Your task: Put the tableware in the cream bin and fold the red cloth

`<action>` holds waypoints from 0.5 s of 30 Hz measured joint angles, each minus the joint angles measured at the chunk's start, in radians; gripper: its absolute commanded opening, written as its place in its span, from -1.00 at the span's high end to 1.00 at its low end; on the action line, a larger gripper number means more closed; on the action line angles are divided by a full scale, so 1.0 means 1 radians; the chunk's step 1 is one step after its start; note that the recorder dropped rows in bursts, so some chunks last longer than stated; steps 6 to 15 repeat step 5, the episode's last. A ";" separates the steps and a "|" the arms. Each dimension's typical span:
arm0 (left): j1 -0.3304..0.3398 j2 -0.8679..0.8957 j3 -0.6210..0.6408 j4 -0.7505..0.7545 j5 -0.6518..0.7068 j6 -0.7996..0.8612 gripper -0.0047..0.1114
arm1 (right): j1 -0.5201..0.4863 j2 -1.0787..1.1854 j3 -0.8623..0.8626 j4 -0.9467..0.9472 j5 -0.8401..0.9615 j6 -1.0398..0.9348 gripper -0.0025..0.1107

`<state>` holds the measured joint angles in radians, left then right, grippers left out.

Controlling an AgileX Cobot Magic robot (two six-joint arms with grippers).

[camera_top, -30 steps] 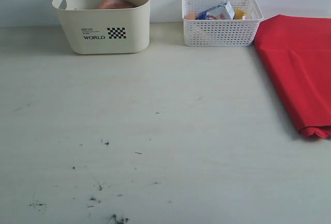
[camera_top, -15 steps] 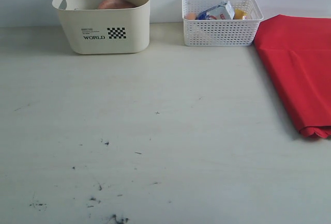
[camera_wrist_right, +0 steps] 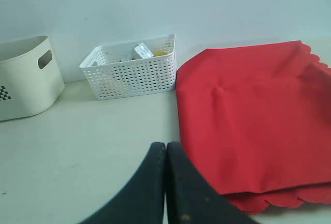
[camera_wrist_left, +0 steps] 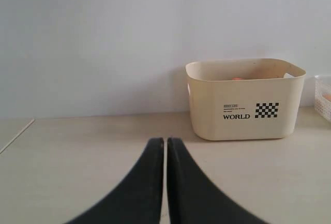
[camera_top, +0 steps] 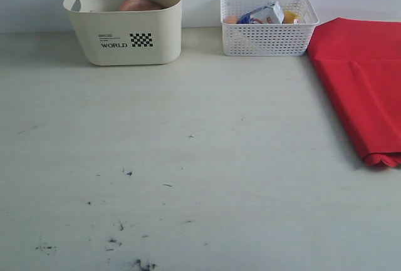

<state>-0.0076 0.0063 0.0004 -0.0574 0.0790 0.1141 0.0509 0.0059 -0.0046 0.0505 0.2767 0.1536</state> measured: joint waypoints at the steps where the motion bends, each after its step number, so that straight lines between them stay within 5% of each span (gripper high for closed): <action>1: 0.000 0.000 0.000 0.000 0.000 0.000 0.83 | 0.000 0.000 0.000 0.000 0.000 0.000 0.96; 15: 0.000 0.000 0.000 0.000 0.000 0.000 0.83 | 0.000 0.000 0.000 0.000 0.000 0.000 0.96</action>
